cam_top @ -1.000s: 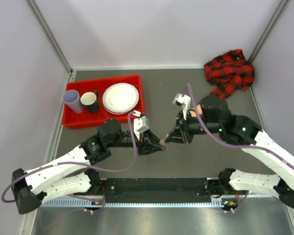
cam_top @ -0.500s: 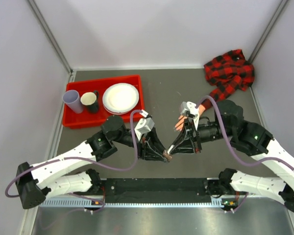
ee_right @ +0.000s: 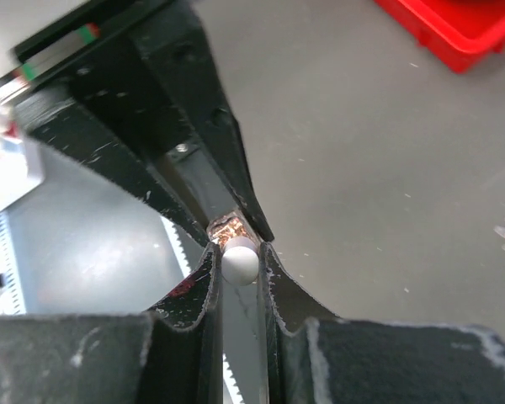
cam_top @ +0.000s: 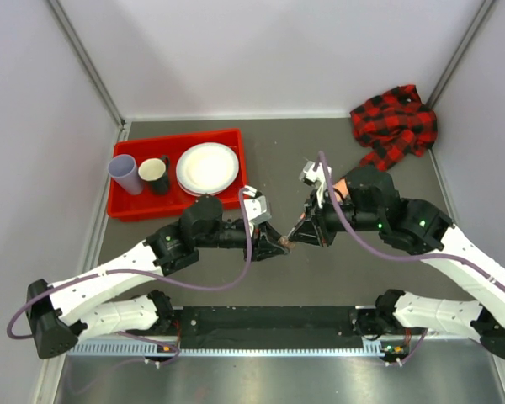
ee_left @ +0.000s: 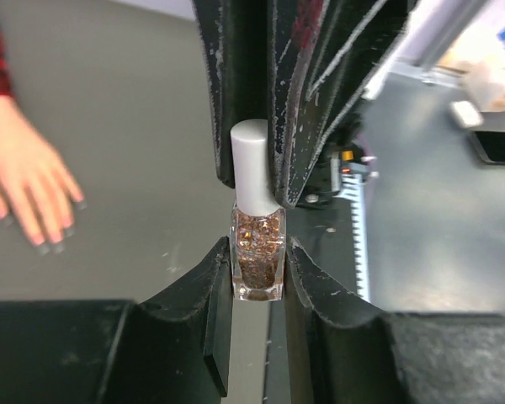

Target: Paint the nails

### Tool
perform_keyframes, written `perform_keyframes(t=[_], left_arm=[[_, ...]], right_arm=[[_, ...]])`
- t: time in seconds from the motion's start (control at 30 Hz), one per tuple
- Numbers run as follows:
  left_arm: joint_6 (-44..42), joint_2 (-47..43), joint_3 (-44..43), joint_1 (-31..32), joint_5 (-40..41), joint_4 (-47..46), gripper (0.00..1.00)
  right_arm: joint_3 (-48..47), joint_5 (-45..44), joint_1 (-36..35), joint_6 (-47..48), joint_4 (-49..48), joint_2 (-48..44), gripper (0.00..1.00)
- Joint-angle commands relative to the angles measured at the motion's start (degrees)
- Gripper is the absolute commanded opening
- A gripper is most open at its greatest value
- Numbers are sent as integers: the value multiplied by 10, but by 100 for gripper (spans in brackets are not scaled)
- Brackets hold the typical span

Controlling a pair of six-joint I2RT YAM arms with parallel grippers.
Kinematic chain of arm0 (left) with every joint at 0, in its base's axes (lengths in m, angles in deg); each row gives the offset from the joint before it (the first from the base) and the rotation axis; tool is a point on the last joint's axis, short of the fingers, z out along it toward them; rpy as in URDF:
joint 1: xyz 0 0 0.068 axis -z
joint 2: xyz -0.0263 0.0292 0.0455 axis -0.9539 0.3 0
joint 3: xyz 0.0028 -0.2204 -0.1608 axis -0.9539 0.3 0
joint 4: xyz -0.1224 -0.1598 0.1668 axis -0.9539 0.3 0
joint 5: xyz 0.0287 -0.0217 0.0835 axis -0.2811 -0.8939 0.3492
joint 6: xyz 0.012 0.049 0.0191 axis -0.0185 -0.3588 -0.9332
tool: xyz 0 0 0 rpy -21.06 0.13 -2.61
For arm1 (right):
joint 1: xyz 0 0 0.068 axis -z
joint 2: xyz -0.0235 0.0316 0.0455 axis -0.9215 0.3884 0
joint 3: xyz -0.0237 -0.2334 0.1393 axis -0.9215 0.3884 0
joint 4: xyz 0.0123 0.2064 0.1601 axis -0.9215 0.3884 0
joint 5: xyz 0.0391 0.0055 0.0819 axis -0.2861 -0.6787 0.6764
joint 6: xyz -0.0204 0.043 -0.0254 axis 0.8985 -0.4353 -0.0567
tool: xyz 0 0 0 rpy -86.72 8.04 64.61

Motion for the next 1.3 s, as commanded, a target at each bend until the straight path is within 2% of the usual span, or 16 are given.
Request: perform_keyframes(t=[0.0, 0.33, 0.5, 0.67, 0.77, 1.27], left_arm=[[-36, 6, -27, 2, 106, 0, 0], [-37, 6, -4, 3, 123, -8, 0], [-36, 9, -4, 3, 105, -12, 0], [-29, 7, 3, 3, 74, -14, 0], [-26, 8, 3, 3, 56, -31, 0], [-25, 3, 1, 3, 75, -34, 0]], right_arm=[[-35, -58, -3, -10, 18, 3, 0], [-29, -84, -4, -4, 22, 2, 0], [-27, -89, -4, -4, 13, -6, 0], [-2, -48, -4, 9, -21, -36, 0], [1, -61, -5, 9, -16, -41, 0], [6, -55, -4, 8, -2, -42, 0]])
